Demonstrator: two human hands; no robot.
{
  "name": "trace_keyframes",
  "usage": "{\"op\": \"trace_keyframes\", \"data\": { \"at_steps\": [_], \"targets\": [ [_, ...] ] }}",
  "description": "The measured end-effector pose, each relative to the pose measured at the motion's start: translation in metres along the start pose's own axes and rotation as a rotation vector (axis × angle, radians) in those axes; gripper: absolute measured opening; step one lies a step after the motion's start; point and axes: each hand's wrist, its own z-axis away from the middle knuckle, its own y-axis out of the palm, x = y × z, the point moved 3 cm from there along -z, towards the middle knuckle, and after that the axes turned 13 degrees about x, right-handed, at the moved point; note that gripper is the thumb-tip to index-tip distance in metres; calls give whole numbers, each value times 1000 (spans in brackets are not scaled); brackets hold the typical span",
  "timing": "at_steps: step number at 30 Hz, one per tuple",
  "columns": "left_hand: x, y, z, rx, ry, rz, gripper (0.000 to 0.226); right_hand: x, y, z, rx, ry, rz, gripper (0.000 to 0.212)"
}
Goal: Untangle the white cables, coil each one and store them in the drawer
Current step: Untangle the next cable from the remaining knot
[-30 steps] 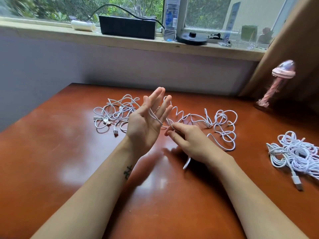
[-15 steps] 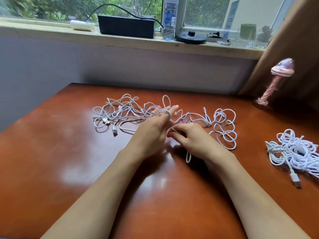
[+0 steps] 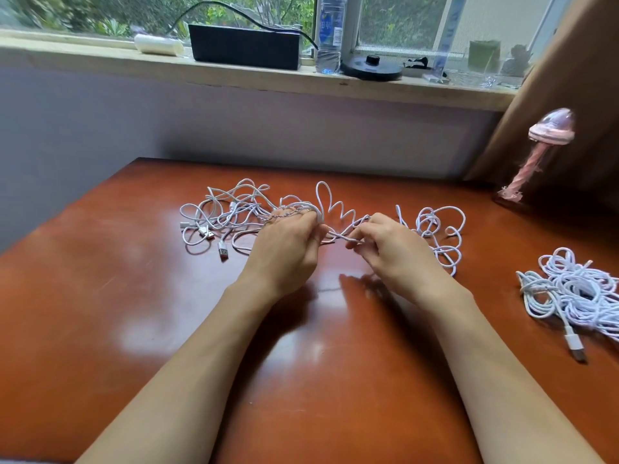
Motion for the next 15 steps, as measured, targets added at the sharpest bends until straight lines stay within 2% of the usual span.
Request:
{"op": "trace_keyframes", "data": {
  "at_steps": [3,5,7,9,12,15],
  "targets": [
    [8,-11,0,-71,-52,85,27,-6,-8,1,-106,40,48,17],
    [9,-16,2,-92,-70,116,34,-8,-12,1,-178,-19,-65,30],
    [8,-17,3,-103,-92,121,42,-5,-13,2,-178,-92,-200,43],
    [8,-15,4,-108,-131,127,47,-2,-13,2,-174,-120,-298,46],
    [5,-10,5,-27,-135,107,58,-4,-18,3,-261,-114,-332,33],
    [-4,-2,5,76,-65,149,58,-1,-22,7,-340,-136,-337,17]
  ]
}}
